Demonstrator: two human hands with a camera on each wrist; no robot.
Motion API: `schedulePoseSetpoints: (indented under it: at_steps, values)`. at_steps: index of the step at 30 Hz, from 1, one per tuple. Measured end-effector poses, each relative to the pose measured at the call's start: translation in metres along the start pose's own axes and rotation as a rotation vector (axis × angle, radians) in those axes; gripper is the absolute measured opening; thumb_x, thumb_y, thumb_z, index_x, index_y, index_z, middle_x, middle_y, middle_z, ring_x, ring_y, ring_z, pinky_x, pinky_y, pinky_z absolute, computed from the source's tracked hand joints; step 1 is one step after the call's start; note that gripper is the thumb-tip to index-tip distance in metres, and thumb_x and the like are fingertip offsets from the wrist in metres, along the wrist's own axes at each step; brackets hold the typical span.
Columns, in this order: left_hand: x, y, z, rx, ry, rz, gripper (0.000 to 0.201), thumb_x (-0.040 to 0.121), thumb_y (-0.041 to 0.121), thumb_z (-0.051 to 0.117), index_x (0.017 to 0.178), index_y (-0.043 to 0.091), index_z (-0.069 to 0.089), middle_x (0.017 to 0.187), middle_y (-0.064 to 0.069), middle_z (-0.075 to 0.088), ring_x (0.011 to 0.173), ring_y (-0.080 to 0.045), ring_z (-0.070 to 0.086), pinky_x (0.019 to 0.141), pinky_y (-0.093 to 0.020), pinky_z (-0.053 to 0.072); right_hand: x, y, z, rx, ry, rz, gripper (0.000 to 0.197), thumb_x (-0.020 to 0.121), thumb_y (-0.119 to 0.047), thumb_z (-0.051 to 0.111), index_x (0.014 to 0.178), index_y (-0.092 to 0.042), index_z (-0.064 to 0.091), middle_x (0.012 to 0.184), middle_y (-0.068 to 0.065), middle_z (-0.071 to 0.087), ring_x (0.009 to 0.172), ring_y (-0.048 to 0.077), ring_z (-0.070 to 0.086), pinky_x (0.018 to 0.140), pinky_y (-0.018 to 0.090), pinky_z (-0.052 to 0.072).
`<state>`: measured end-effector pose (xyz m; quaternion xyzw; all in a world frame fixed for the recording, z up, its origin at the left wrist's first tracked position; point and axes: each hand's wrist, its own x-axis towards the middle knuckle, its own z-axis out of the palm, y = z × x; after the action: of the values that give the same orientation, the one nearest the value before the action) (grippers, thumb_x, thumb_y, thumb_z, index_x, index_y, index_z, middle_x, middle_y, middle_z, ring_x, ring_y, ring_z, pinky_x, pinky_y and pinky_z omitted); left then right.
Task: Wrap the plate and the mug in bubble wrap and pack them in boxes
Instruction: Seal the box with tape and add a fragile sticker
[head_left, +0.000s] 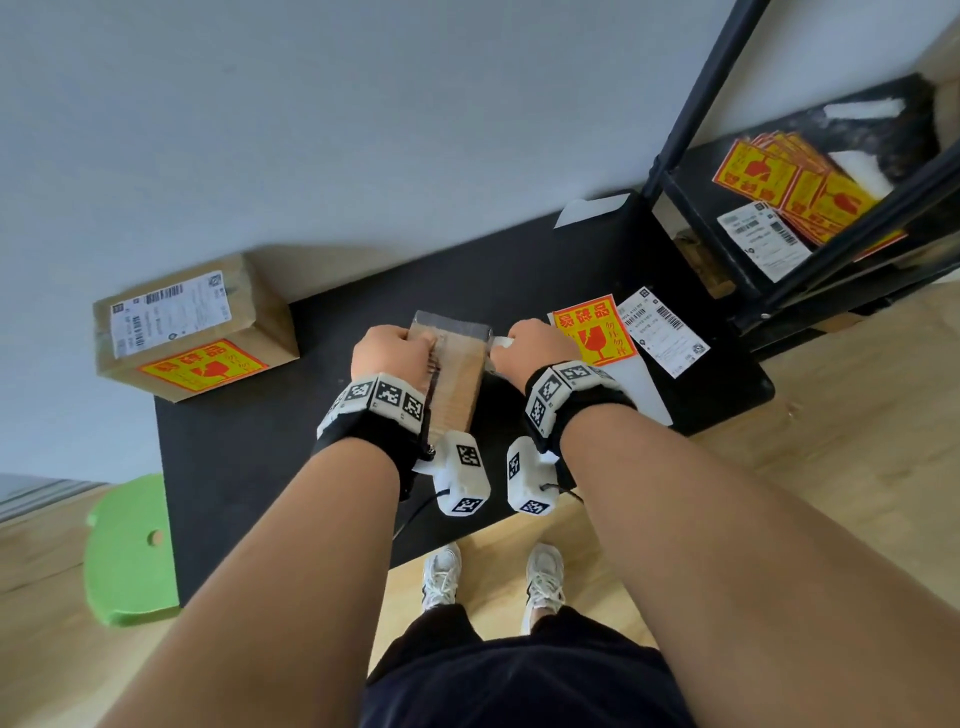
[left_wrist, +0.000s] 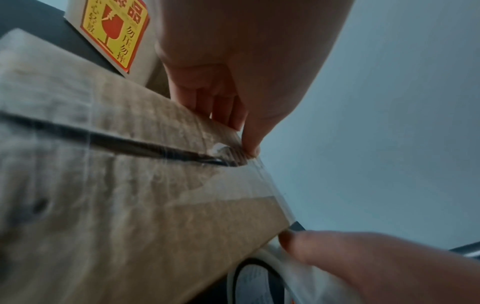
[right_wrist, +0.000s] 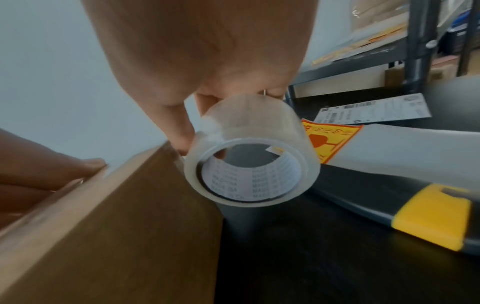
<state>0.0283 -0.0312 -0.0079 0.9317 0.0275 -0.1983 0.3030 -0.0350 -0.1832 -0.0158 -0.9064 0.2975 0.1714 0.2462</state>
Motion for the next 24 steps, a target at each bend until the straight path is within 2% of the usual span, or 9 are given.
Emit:
schedulePoseSetpoints:
  at_steps: [4,10,11,13,15,17,19,22,24]
  values:
    - [-0.003,-0.003,-0.001,-0.038,0.008,-0.065,0.033,0.087,0.042,0.062,0.085,0.011,0.074,0.074,-0.002,0.068,0.061,-0.014,0.057,0.052,-0.023,0.042,0.012,-0.008,-0.004,-0.092,0.021,-0.057,0.025,0.090,-0.035,0.047,0.076,-0.017,0.058,0.080,0.005,0.059,0.085,0.030,0.060,0.096,0.043,0.045]
    - [-0.008,0.001,0.003,-0.051,0.043,-0.117,0.035,0.087,0.038,0.057,0.090,0.006,0.073,0.071,-0.001,0.064,0.057,-0.016,0.054,0.049,-0.023,0.039,0.023,-0.008,-0.004,-0.114,0.034,-0.116,0.033,0.091,-0.040,0.050,0.088,-0.014,0.070,0.092,0.009,0.070,0.089,0.030,0.064,0.083,0.039,0.052]
    - [-0.009,0.002,0.003,-0.037,0.033,-0.119,0.035,0.088,0.037,0.056,0.093,0.006,0.071,0.077,-0.001,0.066,0.062,-0.017,0.056,0.050,-0.024,0.039,0.023,-0.007,-0.004,-0.121,0.042,-0.129,0.033,0.091,-0.039,0.050,0.090,-0.014,0.070,0.093,0.010,0.070,0.090,0.030,0.064,0.081,0.038,0.053]
    - [-0.012,0.006,0.005,-0.020,0.054,-0.130,0.035,0.089,0.035,0.053,0.107,0.008,0.063,0.102,-0.006,0.066,0.083,-0.023,0.062,0.059,-0.027,0.041,0.021,-0.005,-0.004,-0.109,0.051,-0.152,0.034,0.090,-0.039,0.051,0.097,-0.012,0.071,0.098,0.010,0.069,0.093,0.030,0.063,0.083,0.039,0.053]
    - [-0.017,0.013,0.005,-0.009,0.115,-0.116,0.035,0.090,0.025,0.051,0.121,0.008,0.050,0.125,-0.010,0.052,0.107,-0.030,0.056,0.074,-0.032,0.040,0.018,0.000,-0.006,-0.064,0.053,-0.168,0.033,0.089,-0.037,0.055,0.104,-0.012,0.070,0.103,0.011,0.068,0.097,0.030,0.062,0.086,0.041,0.053]
    - [-0.024,0.017,0.007,0.054,0.193,0.013,0.031,0.090,0.012,0.047,0.120,0.009,0.049,0.127,-0.010,0.046,0.116,-0.029,0.046,0.086,-0.035,0.039,0.015,0.009,-0.008,0.025,0.085,-0.173,0.032,0.088,-0.029,0.057,0.112,-0.012,0.068,0.112,0.010,0.065,0.103,0.029,0.060,0.090,0.042,0.051]
    - [-0.032,0.020,0.013,0.128,0.224,0.227,0.031,0.087,0.004,0.045,0.115,0.010,0.056,0.123,-0.008,0.049,0.116,-0.026,0.042,0.091,-0.034,0.036,0.011,0.019,-0.013,0.121,0.163,-0.156,0.036,0.091,-0.024,0.055,0.124,-0.012,0.063,0.124,0.010,0.059,0.113,0.028,0.055,0.095,0.041,0.049]
    - [-0.039,0.018,0.031,0.249,0.162,0.471,0.027,0.091,0.008,0.043,0.105,0.008,0.066,0.113,-0.006,0.058,0.110,-0.025,0.046,0.092,-0.032,0.037,0.007,0.036,-0.016,0.219,0.276,-0.093,0.034,0.095,-0.023,0.050,0.126,-0.014,0.061,0.125,0.009,0.058,0.113,0.026,0.055,0.093,0.039,0.048]
    - [-0.043,0.015,0.039,0.268,0.141,0.508,0.030,0.095,0.011,0.040,0.101,0.009,0.069,0.112,-0.006,0.060,0.109,-0.026,0.048,0.093,-0.031,0.037,0.004,0.047,-0.015,0.269,0.293,-0.067,0.033,0.095,-0.019,0.046,0.124,-0.013,0.061,0.123,0.008,0.060,0.112,0.025,0.056,0.091,0.036,0.047]
